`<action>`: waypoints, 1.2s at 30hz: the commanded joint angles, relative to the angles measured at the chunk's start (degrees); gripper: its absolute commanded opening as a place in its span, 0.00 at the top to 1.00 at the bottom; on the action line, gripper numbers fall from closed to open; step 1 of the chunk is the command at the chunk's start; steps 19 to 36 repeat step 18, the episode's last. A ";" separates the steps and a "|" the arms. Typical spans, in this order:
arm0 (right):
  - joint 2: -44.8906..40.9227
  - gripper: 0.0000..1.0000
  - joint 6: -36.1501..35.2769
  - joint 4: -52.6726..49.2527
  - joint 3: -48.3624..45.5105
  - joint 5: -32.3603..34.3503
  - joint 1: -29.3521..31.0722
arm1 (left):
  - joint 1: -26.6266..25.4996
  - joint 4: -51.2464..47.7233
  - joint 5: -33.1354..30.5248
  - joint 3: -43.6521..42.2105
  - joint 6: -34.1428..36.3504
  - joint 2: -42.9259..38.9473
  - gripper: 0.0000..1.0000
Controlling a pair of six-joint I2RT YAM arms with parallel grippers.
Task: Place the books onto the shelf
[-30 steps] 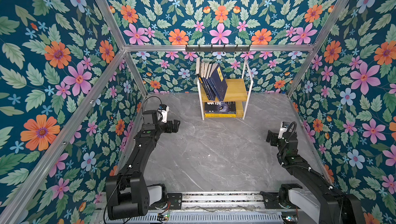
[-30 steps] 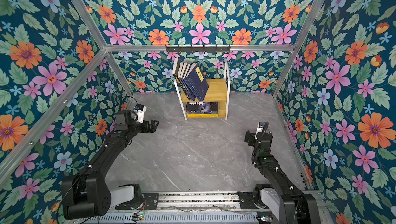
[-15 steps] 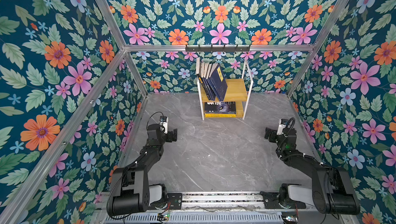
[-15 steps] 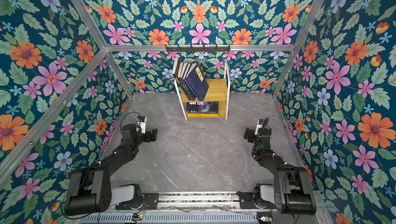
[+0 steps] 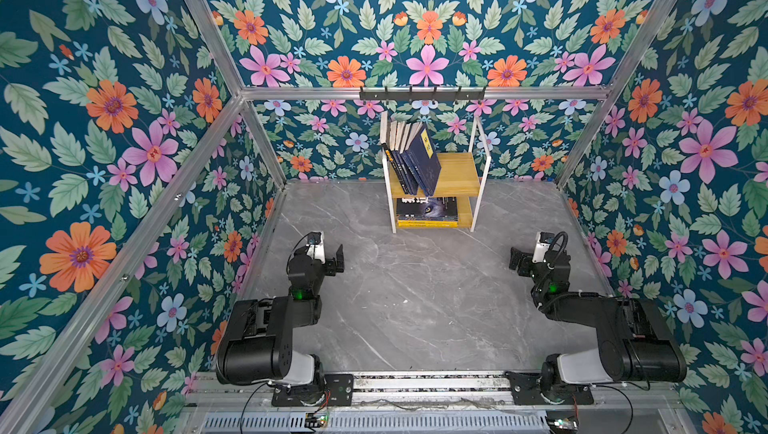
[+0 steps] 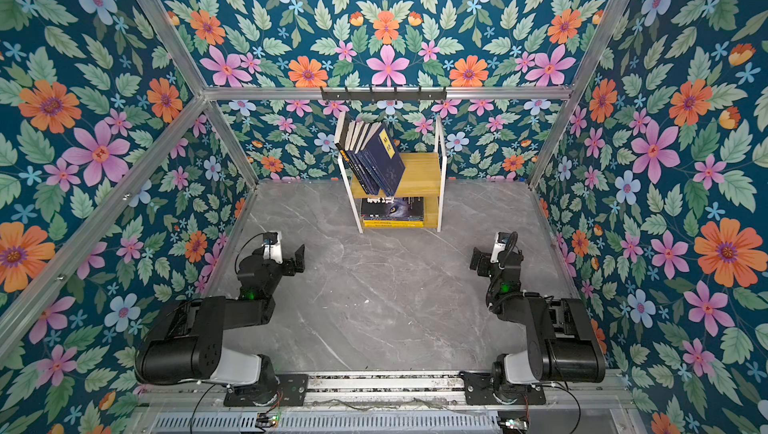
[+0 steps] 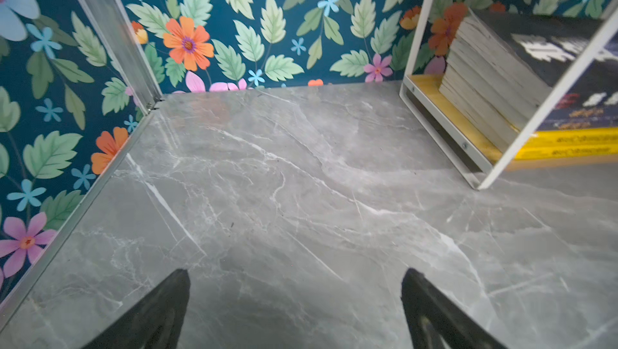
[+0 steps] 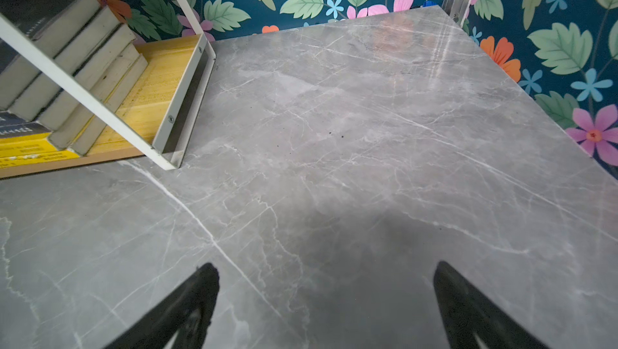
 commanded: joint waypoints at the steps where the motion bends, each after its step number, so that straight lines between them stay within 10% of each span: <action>1: 0.14 0.01 -0.36 3.43 0.02 -0.45 0.04 | -0.39 19.91 -1.92 -4.18 -1.81 6.55 0.00; 36: 0.29 0.01 -0.62 3.57 -0.02 -0.70 0.16 | -1.57 17.65 -5.83 -3.25 -1.92 6.77 0.00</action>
